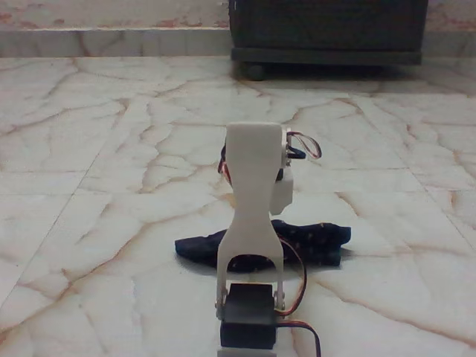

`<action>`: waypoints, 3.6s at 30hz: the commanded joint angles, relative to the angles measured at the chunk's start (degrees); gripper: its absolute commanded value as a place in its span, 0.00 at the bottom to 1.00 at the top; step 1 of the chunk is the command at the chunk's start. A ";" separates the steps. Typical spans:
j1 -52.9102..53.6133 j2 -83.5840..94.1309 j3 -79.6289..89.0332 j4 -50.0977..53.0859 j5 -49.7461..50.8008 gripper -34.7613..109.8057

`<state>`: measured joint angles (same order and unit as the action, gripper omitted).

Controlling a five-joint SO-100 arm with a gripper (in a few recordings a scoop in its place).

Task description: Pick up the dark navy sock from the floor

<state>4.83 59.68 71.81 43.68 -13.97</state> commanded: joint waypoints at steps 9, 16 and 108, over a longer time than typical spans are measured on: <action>0.62 -12.48 -13.71 8.35 1.67 0.32; 0.09 -30.23 -28.65 7.12 3.52 0.32; -1.67 79.63 104.85 -84.11 -81.12 0.24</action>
<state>3.34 137.55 176.66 -40.52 -94.83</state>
